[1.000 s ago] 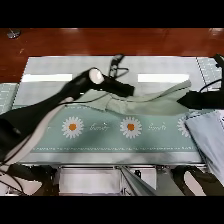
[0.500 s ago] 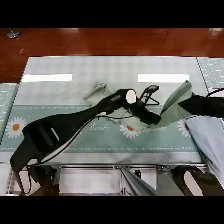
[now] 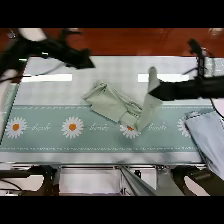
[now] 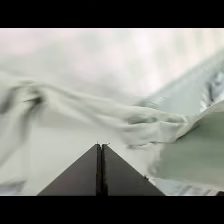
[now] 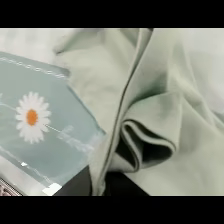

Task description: Fold the shirts.

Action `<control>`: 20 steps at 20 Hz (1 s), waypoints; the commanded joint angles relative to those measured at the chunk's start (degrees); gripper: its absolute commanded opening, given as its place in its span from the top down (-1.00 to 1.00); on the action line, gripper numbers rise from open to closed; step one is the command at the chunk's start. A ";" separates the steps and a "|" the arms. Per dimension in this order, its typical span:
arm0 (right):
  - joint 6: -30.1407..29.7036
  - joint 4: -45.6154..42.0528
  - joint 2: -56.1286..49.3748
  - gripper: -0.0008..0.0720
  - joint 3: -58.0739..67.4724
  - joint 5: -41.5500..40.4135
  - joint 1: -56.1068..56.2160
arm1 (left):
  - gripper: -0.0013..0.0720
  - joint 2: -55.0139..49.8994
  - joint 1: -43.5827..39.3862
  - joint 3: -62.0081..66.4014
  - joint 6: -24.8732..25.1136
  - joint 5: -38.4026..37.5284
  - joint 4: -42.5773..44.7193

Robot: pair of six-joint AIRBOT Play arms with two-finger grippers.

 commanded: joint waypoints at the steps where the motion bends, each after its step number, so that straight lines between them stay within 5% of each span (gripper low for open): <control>1: 1.77 0.33 -17.51 0.91 12.85 -5.33 11.30 | 0.88 18.29 16.55 -10.49 3.56 -1.03 1.77; 8: 5.51 0.96 -53.64 0.91 43.76 -5.46 20.94 | 0.88 51.30 16.74 -49.81 5.22 10.25 0.44; 9: 6.58 0.94 -56.96 0.70 46.01 -6.08 21.59 | 0.88 52.85 16.15 -54.12 4.00 12.90 0.04; 10: 7.61 0.98 -59.63 -0.14 48.11 -5.29 21.59 | 0.87 53.22 15.76 -57.37 3.37 15.17 -0.37; 11: 7.50 1.20 -60.98 -0.76 49.72 -3.56 21.03 | 0.87 52.94 15.52 -59.45 3.39 16.76 -0.83; 17: 2.69 -5.05 -47.84 -0.75 54.47 21.31 3.17 | 0.87 50.51 15.54 -61.22 3.43 20.48 -1.22; 20: 1.68 -13.88 -31.98 -0.75 39.85 20.92 -6.12 | 0.87 50.51 15.54 -61.22 3.43 20.44 -1.22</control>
